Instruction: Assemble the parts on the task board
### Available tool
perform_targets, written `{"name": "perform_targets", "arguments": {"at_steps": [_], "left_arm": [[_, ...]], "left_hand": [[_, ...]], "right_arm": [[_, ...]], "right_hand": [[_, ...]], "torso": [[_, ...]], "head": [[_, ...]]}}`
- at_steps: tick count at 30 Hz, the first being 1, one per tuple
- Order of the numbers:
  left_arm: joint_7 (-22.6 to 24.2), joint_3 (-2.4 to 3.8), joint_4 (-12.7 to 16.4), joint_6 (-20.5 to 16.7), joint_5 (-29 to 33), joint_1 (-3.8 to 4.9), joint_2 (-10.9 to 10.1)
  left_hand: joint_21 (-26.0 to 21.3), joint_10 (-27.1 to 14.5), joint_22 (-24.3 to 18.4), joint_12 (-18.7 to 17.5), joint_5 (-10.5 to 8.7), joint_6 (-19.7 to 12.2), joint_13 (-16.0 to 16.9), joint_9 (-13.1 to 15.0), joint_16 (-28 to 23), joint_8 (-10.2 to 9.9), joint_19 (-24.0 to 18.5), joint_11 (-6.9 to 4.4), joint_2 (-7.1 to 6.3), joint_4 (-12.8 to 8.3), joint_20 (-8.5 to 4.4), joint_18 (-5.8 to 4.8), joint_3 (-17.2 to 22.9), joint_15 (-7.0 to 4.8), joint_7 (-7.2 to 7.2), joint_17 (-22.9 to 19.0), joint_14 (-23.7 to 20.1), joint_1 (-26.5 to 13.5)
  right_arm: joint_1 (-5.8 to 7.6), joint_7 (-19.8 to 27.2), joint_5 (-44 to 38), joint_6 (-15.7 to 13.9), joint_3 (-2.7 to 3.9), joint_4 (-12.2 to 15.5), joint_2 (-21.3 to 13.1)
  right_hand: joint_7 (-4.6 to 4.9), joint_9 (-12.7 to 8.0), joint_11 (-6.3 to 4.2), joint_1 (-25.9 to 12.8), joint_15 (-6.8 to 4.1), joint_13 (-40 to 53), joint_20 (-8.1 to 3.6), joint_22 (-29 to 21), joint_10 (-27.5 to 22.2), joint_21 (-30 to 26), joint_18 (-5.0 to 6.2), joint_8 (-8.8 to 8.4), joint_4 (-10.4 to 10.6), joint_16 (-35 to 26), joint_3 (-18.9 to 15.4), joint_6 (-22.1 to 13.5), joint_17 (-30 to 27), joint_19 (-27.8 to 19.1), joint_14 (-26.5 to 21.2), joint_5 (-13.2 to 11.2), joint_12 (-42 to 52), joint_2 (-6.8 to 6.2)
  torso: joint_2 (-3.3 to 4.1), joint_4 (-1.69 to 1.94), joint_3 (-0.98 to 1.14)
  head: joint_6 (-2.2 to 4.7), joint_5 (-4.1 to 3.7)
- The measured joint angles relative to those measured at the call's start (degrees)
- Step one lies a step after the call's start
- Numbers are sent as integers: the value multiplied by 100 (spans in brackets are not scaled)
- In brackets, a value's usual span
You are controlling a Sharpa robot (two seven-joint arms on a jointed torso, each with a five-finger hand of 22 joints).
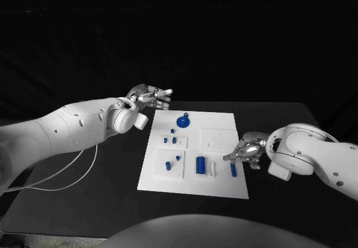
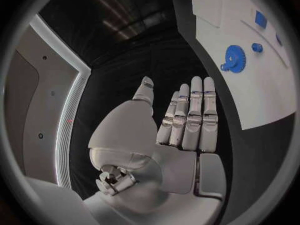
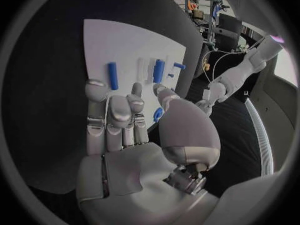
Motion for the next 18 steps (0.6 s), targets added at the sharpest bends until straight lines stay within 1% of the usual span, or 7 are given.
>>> {"name": "perform_targets", "arguments": {"at_steps": [4,6,7,9,12,14,18], "left_arm": [[0,0,0,0,-1,0,-3],[0,0,1,0,-1,0,-5],[0,0,2,0,-2,0,-6],[0,0,2,0,-2,0,-6],[0,-1,2,0,-2,0,-3],[0,-2,4,1,-2,0,-1],[-1,-2,4,2,-3,0,2]], "left_hand": [[0,0,0,0,0,0,0,0,0,0,0,0,0,0,0,0,0,0,0,0,0,0],[0,0,-5,0,0,0,0,0,0,0,0,0,0,0,0,0,0,0,0,0,0,0],[0,0,-5,0,0,0,0,0,0,0,0,0,0,0,0,0,0,0,0,0,0,0],[0,0,-5,0,0,0,0,0,0,0,0,0,0,0,0,0,0,0,0,0,0,0],[0,0,-5,0,0,0,0,0,0,0,0,0,0,0,0,0,0,0,0,0,0,0],[0,0,-5,0,0,0,0,0,0,0,0,0,0,0,0,0,0,0,0,0,0,0],[0,0,-4,0,0,0,0,0,0,0,0,0,0,0,0,0,0,0,0,0,0,0]], "right_arm": [[-3,-3,-147,15,17,-53,-124],[-10,-4,-256,21,24,-69,-161],[-22,-4,-310,21,27,-71,-172],[-77,-5,-444,20,32,-71,-188],[-201,-5,-623,16,28,-71,-195],[-275,-5,-708,11,27,-72,-189],[-405,-5,-838,-3,24,-94,-149]], "right_hand": [[30,17,0,5,0,0,0,0,0,0,0,0,33,0,81,-30,-17,0,0,-82,-30,-5],[47,24,0,54,0,-5,0,0,0,0,0,0,52,0,314,-76,-26,0,0,-282,-64,-78],[43,100,3,12,0,-11,0,0,-3,0,0,7,67,0,473,-131,-32,0,0,-357,-91,-139],[59,405,33,-106,0,-30,0,-1,-33,0,0,18,50,0,778,-229,-33,0,0,-474,-97,-257],[58,711,32,-191,0,-46,0,-1,-33,0,0,18,19,0,997,-246,-45,0,0,-590,-118,-342],[48,954,10,-220,1,-52,0,-1,-55,0,0,18,-10,0,1083,-257,-54,0,0,-611,-128,-370],[38,1165,11,-229,1,-73,0,-1,-54,-1,0,17,4,-1,1161,-267,-57,0,-1,-655,-128,-379]], "torso": [[3,7,-1],[3,7,-3],[3,7,-4],[3,7,-4],[2,10,-8],[2,13,-7],[2,20,-8]], "head": [[-2,-35],[-4,-42],[-4,-43],[-5,-51],[-8,-64],[-8,-66],[-12,-67]]}}
